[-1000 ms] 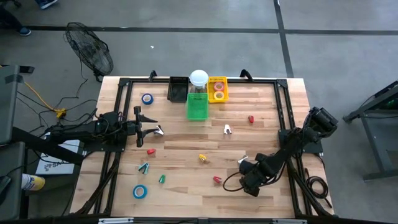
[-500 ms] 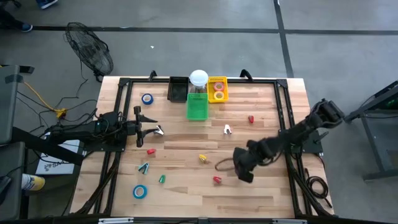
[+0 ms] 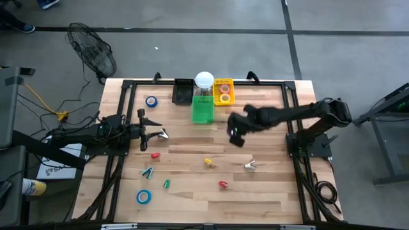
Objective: Pick and place Stapler, Stapler remover, tape
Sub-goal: Put the violet tape into the yellow bin
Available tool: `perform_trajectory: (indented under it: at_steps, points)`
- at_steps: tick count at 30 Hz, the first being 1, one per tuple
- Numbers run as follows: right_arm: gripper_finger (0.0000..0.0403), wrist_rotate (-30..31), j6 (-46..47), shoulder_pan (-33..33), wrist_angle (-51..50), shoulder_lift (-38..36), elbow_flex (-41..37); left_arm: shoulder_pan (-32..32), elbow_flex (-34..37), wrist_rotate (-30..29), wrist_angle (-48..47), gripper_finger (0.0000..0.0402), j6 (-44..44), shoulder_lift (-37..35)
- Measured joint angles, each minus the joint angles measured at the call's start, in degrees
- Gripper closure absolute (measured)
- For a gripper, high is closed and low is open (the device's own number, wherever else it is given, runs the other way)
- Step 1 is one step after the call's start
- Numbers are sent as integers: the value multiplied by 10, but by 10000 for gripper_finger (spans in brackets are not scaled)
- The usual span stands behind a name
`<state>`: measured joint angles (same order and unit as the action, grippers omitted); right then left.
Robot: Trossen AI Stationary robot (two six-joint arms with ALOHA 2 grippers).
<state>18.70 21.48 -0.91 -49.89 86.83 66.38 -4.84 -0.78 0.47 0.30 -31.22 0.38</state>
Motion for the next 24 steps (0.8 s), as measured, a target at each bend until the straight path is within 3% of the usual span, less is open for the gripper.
perform_trajectory:
  at_steps: [6,14,24]
  points:
    - [380,8,-68,-103,22,0,-9,0,0,0,0,247,0,0]
    - [380,-2,-207,-189,107,17,-16,0,0,0,0,247,0,0]
    - [379,-43,-126,-303,196,21,-16,0,0,0,0,247,0,0]
